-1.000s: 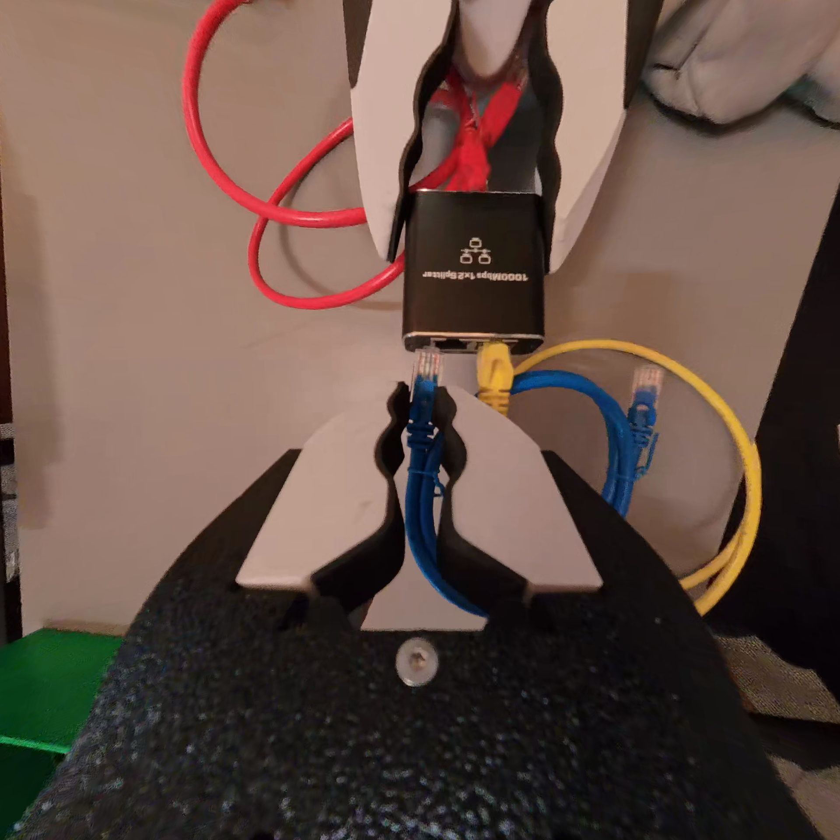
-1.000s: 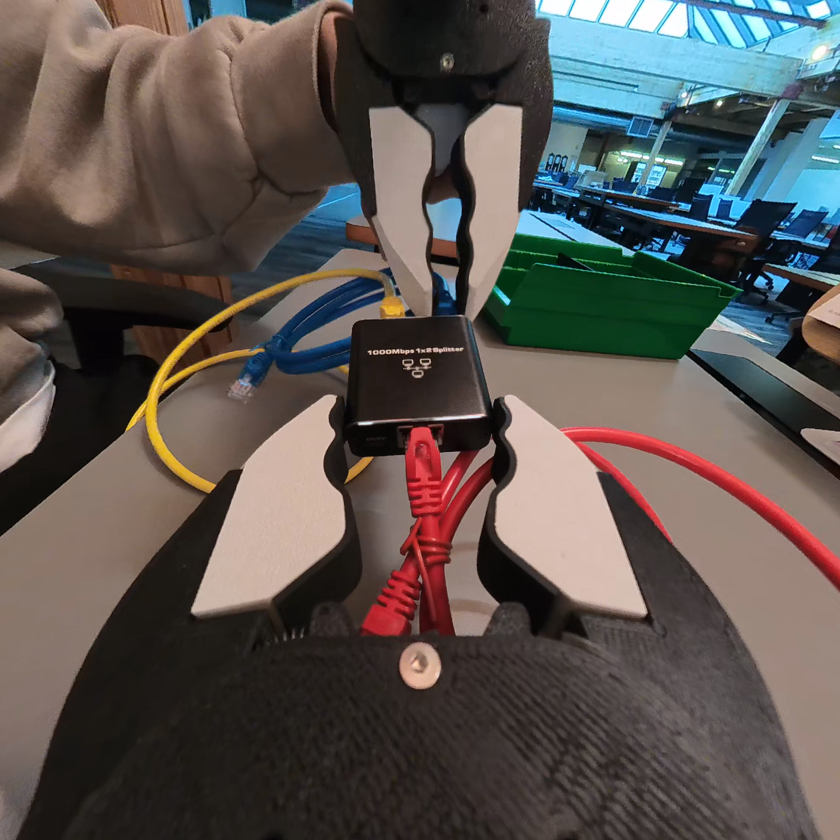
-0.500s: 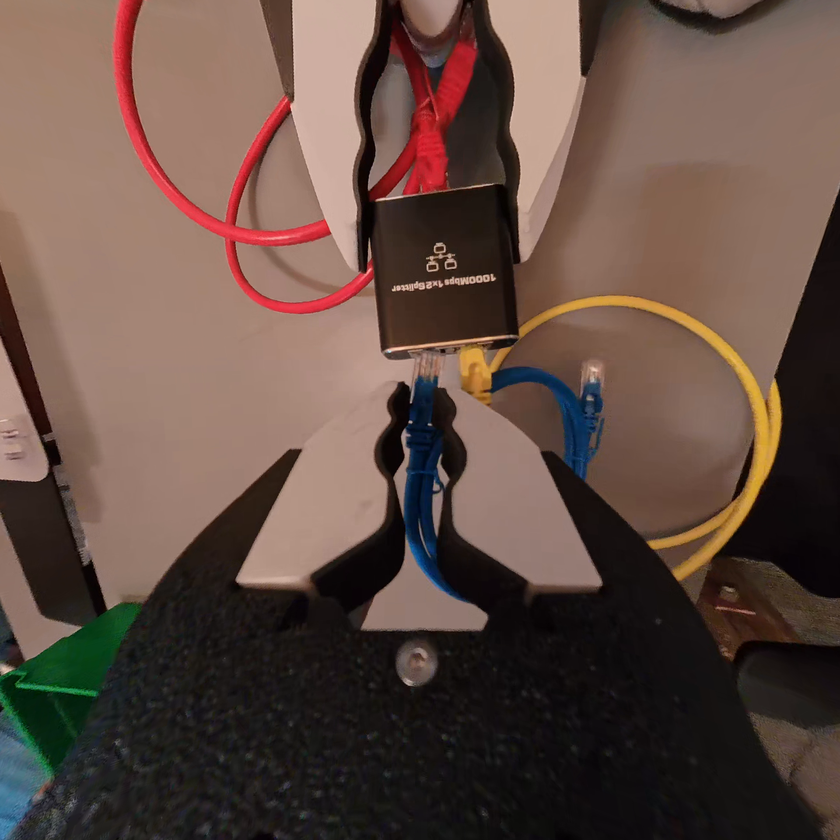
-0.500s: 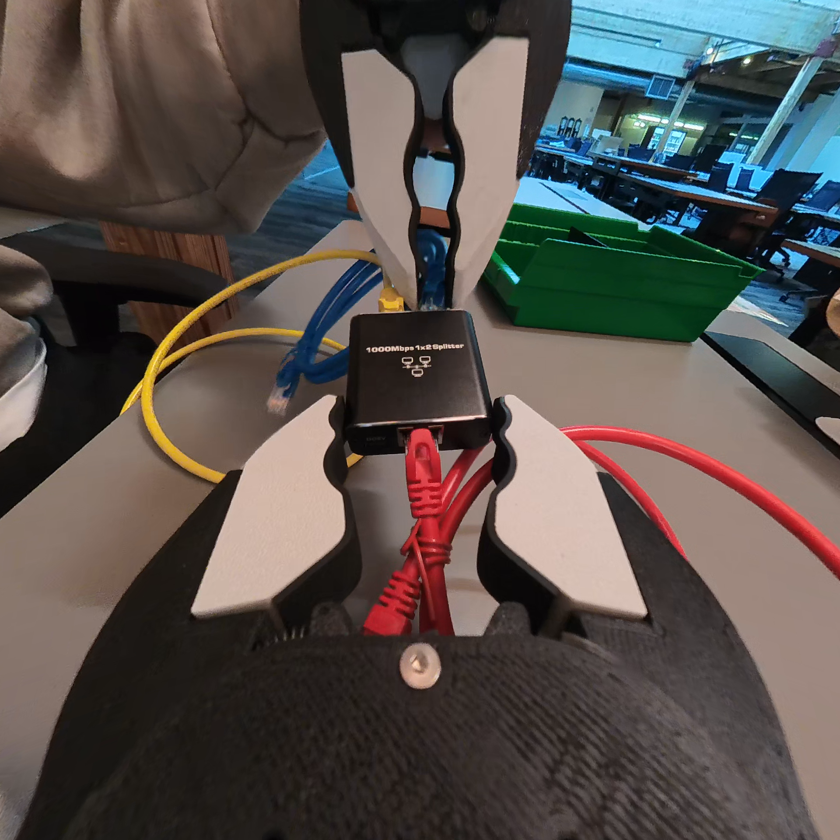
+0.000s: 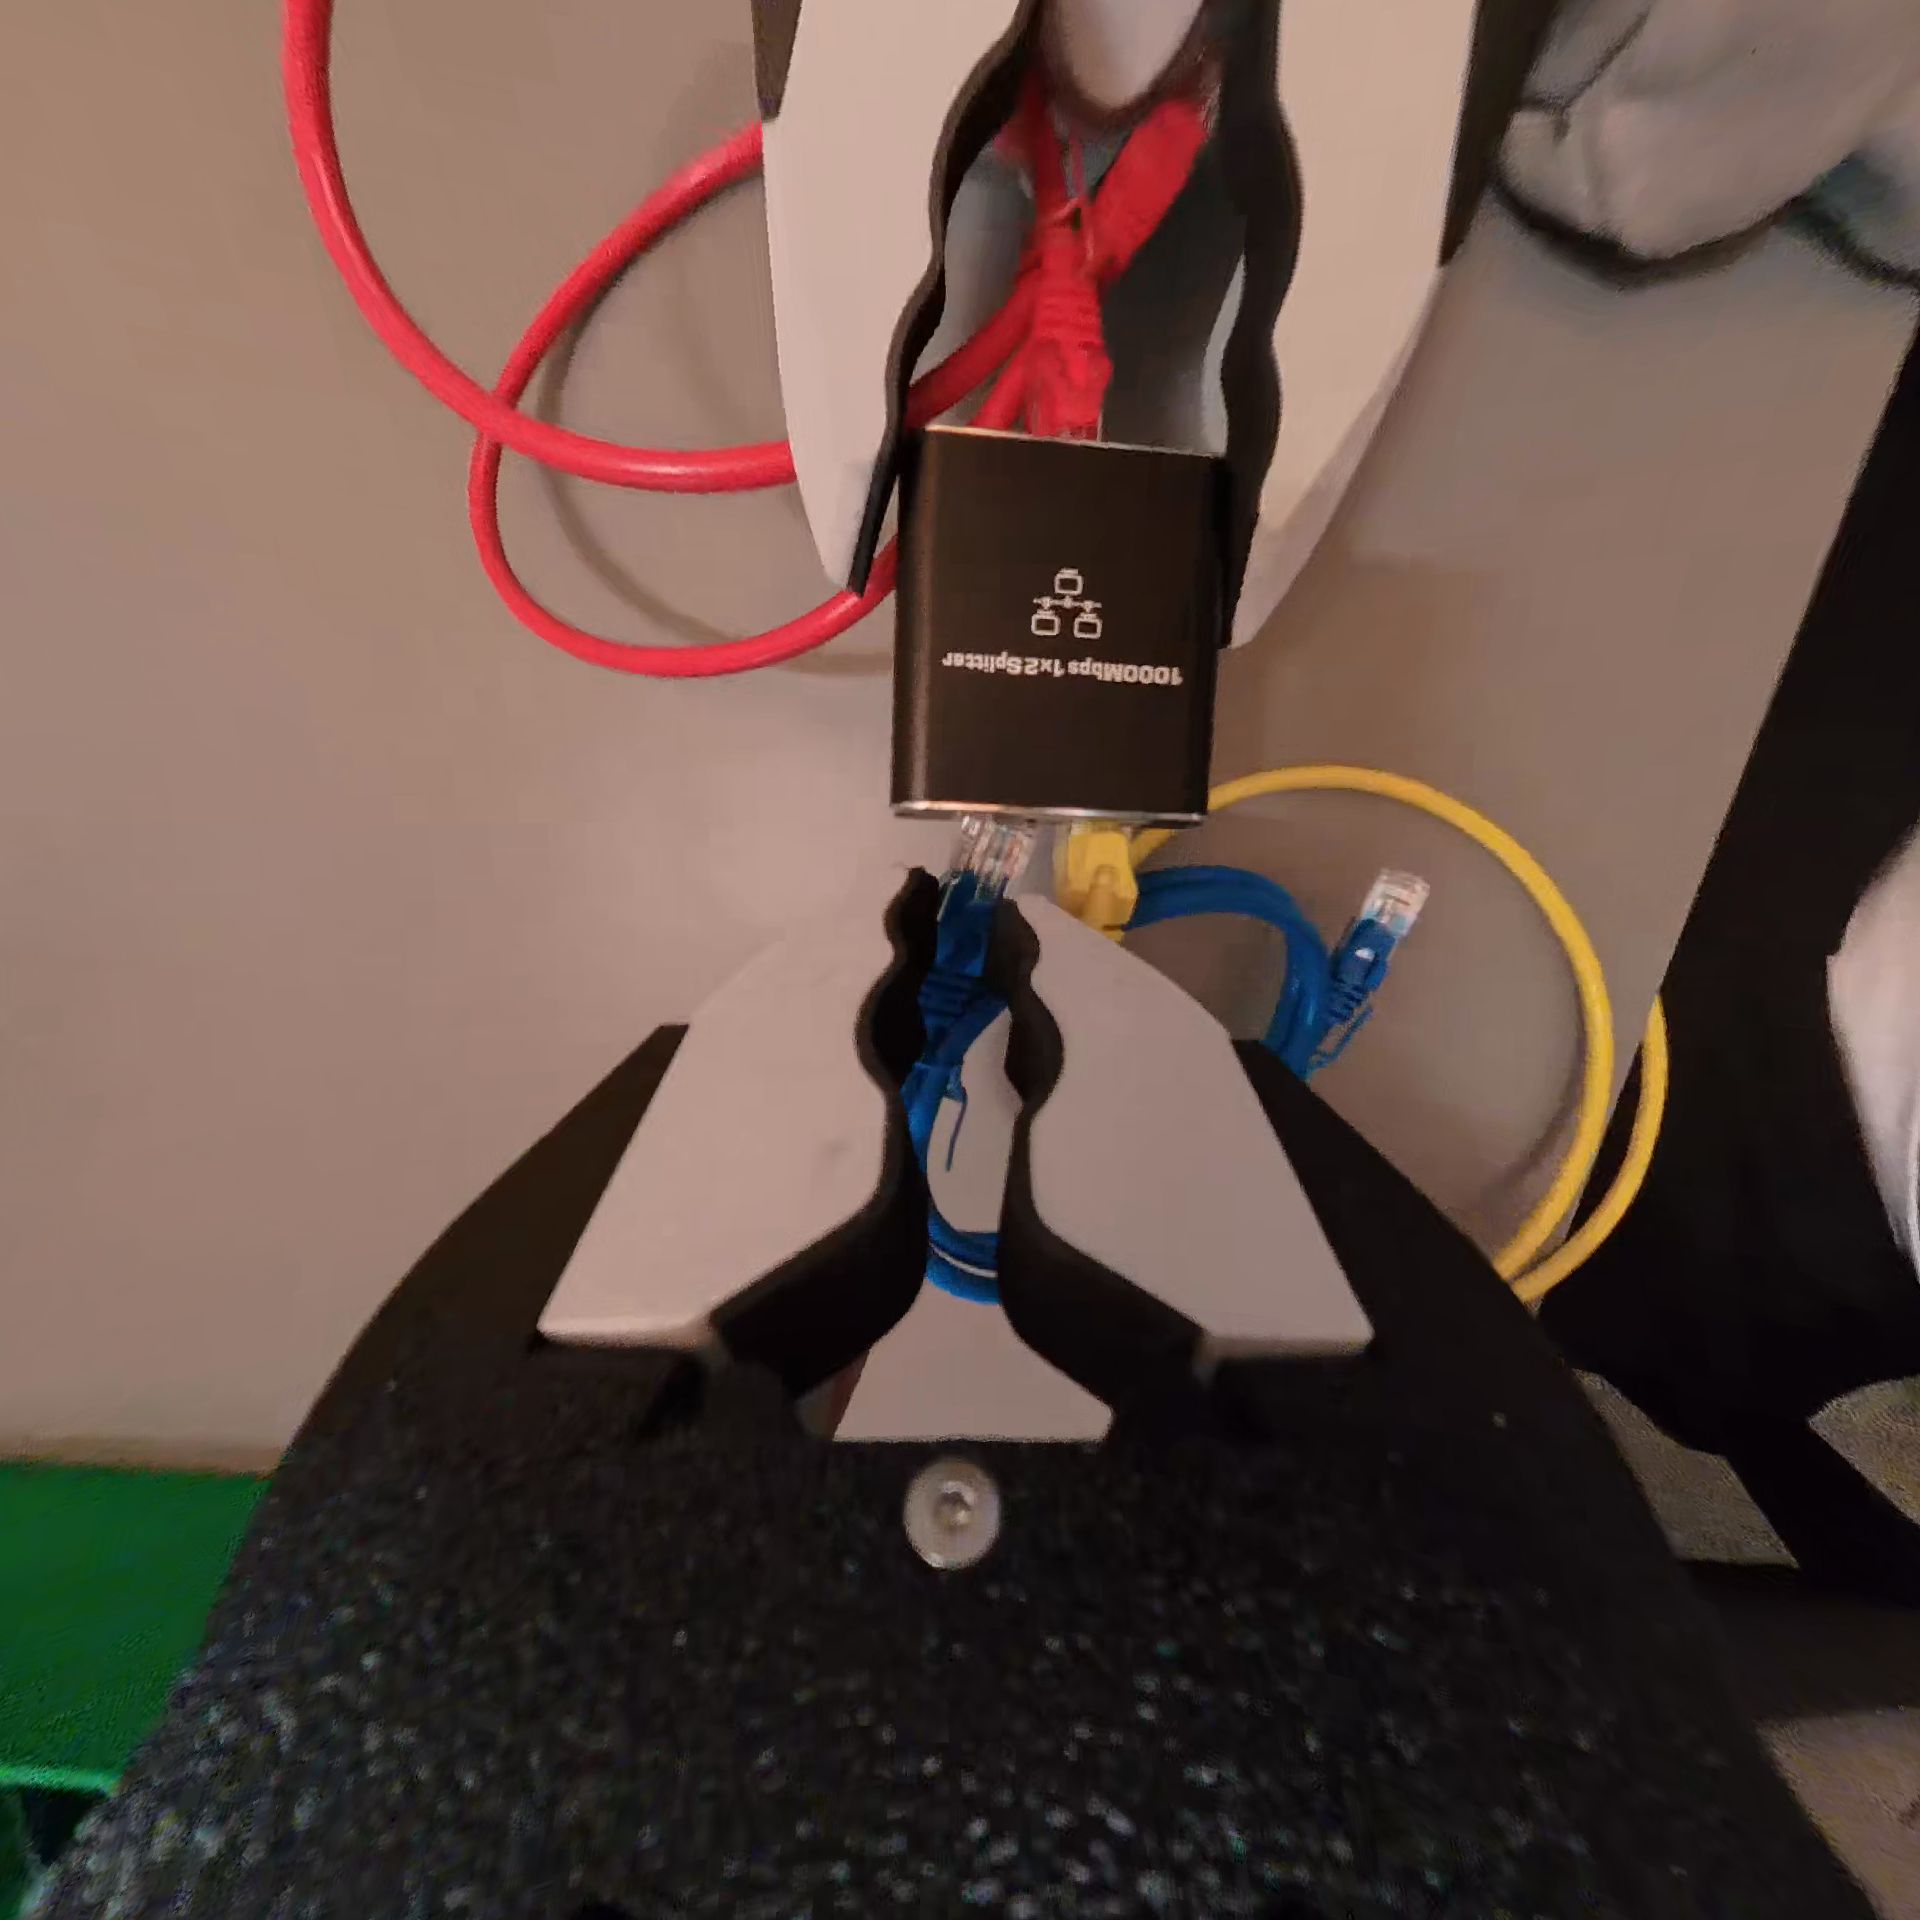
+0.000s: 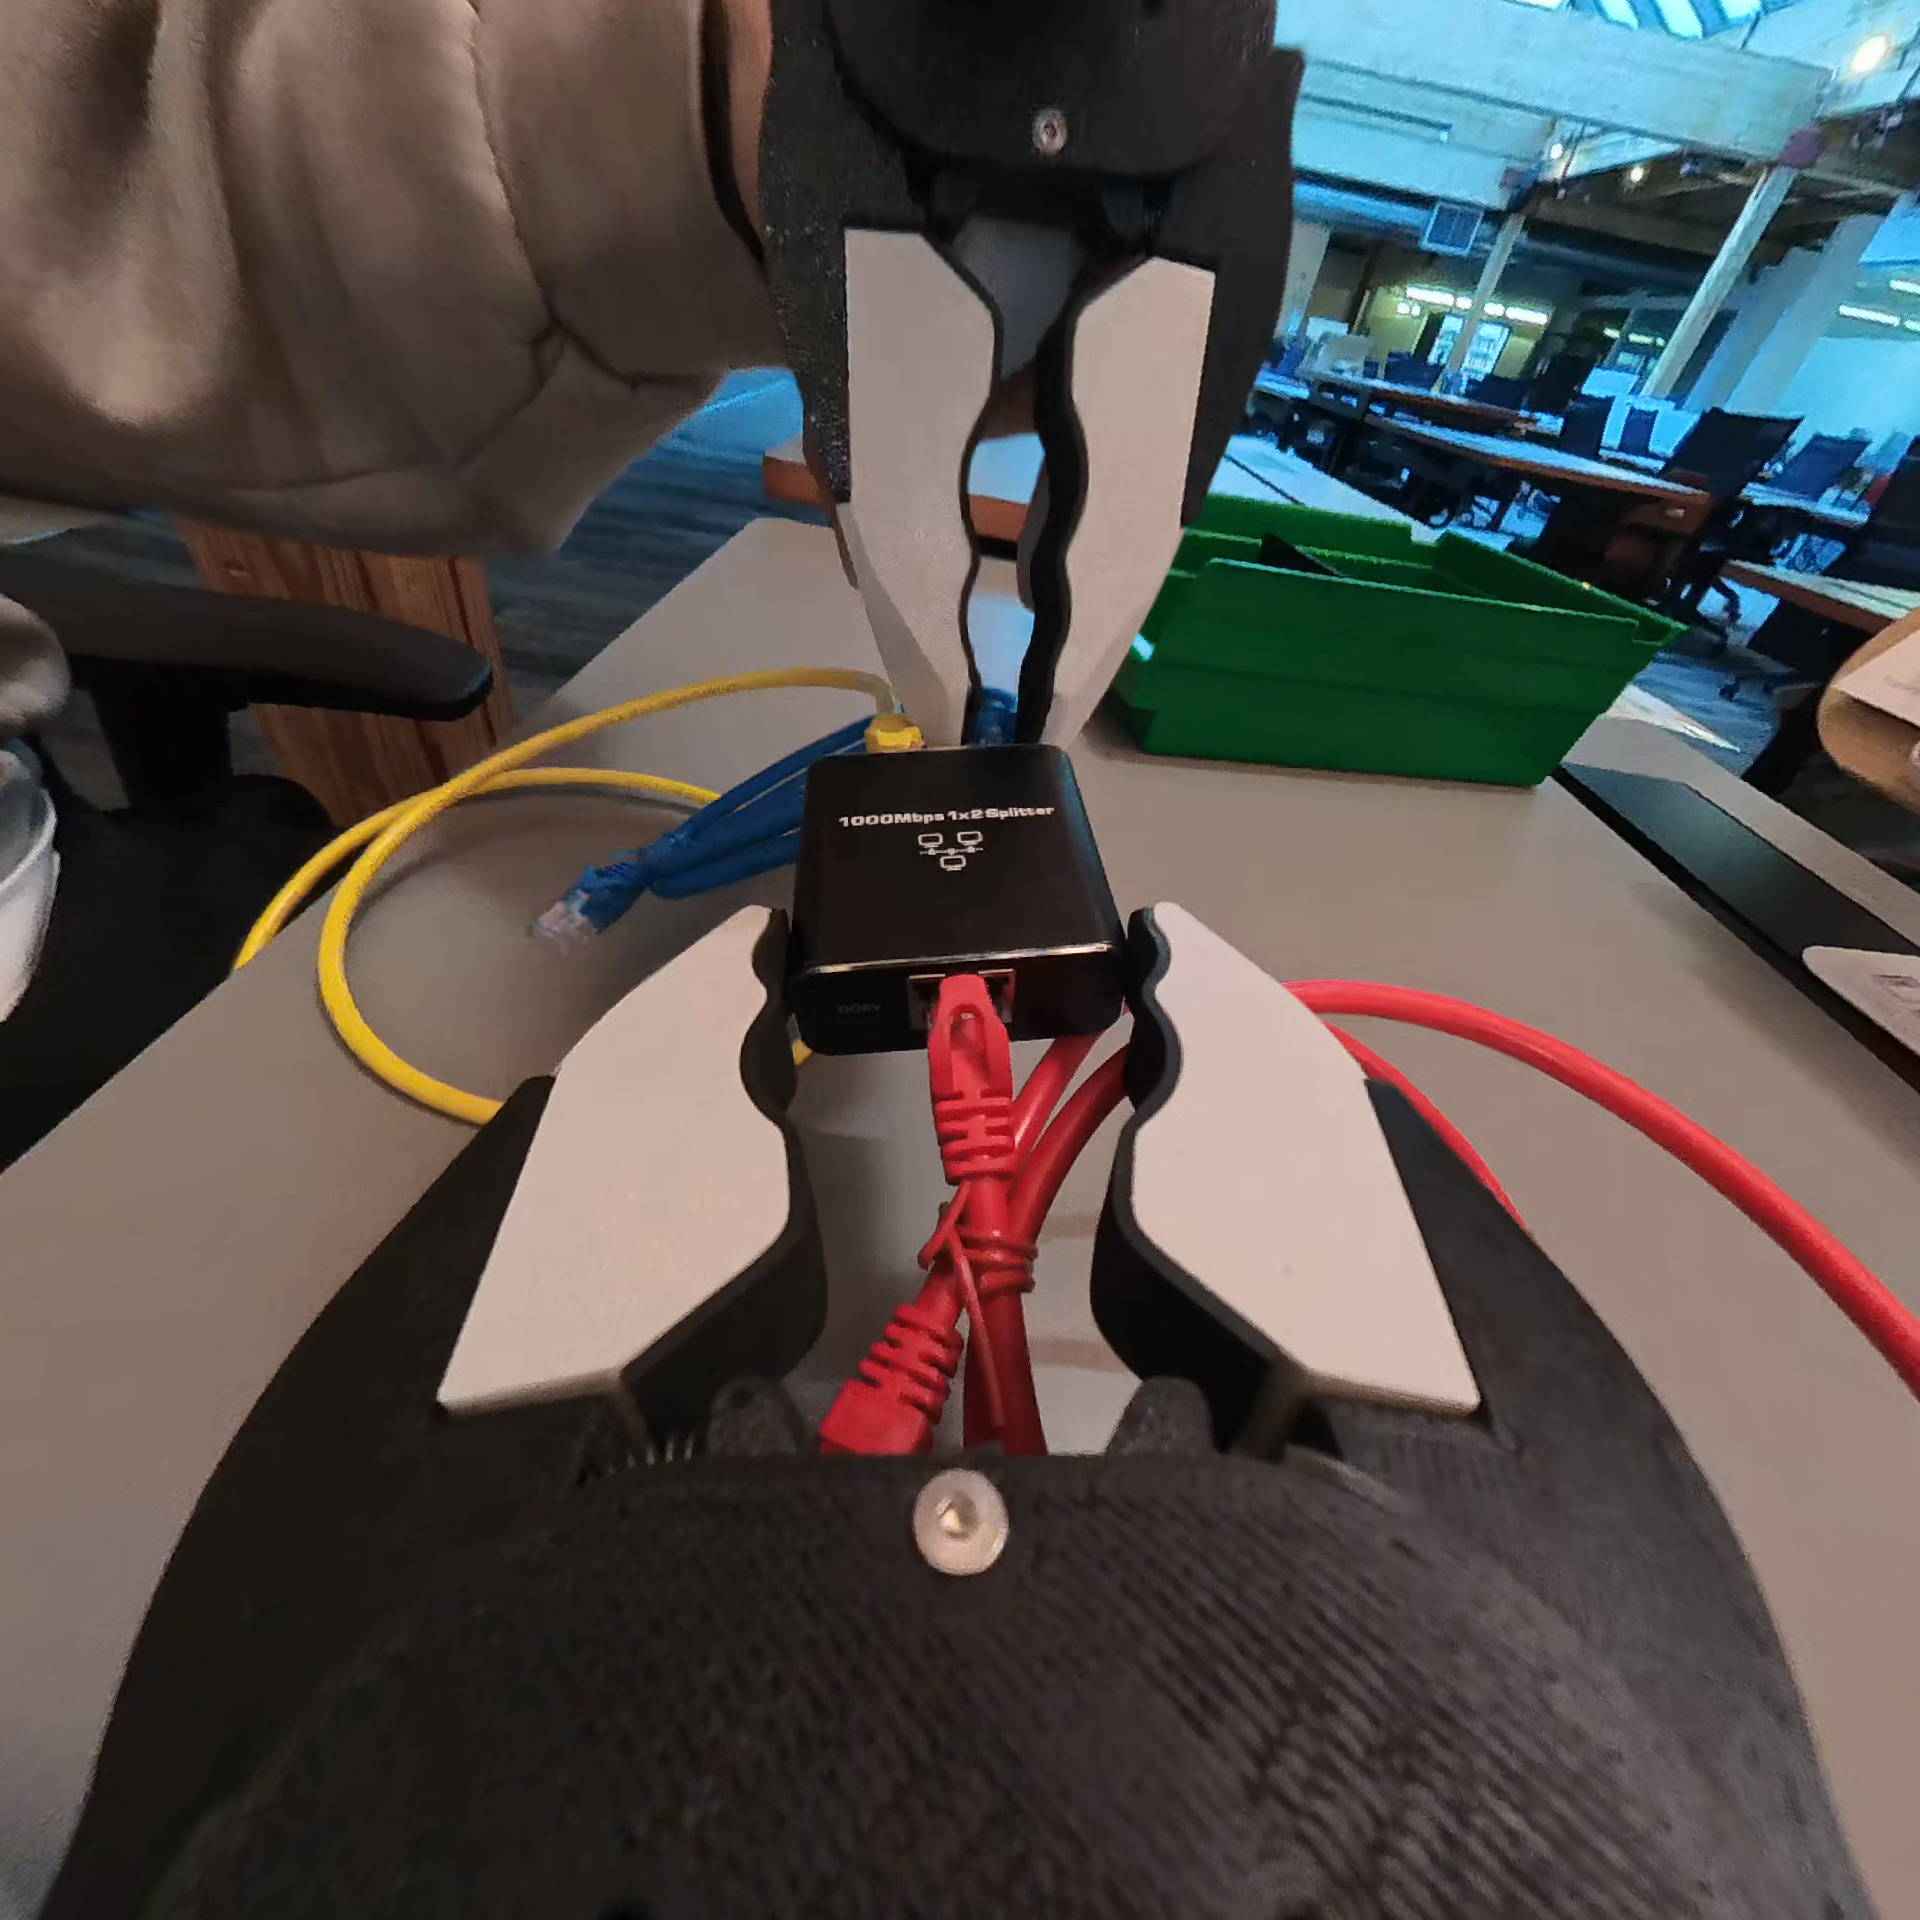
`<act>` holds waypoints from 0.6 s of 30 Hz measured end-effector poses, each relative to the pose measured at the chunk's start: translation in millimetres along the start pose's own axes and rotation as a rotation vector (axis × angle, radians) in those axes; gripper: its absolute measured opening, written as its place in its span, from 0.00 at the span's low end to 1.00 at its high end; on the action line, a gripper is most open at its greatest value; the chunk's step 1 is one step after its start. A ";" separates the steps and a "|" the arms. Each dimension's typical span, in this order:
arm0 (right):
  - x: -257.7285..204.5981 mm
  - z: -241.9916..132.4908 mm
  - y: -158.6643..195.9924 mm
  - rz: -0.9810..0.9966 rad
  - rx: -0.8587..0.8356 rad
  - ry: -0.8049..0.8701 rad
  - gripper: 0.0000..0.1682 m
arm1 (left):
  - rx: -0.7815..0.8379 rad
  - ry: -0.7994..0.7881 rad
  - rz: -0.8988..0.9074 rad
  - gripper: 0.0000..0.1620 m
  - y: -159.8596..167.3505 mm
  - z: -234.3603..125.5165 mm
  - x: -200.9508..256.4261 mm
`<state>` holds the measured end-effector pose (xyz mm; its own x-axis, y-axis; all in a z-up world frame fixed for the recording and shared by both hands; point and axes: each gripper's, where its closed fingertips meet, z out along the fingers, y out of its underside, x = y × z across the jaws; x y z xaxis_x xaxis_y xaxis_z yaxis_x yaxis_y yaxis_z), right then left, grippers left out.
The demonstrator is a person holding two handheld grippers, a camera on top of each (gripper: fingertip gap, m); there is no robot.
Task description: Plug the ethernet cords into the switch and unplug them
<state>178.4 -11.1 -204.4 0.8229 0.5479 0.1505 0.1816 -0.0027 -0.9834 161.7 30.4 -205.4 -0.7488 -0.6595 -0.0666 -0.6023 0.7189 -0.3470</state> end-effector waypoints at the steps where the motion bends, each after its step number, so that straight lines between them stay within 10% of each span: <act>1: 0.0 -0.4 -0.6 -0.002 0.005 0.001 0.37 | 0.029 0.009 0.001 0.06 -1.2 -0.8 0.9; 9: -0.9 -2.2 -2.8 0.008 0.024 -0.014 0.37 | 0.203 -0.011 0.118 0.07 -4.5 -2.5 0.4; 18: -6.9 -3.4 -1.5 -0.008 0.013 -0.043 0.37 | 0.267 0.061 -0.341 0.07 43.3 39.8 -43.5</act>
<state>174.3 -17.7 -203.7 0.7975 0.5833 0.1539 0.1809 0.0122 -0.9834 179.2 81.5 -254.8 -0.5395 -0.8292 0.1462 -0.7310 0.3750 -0.5701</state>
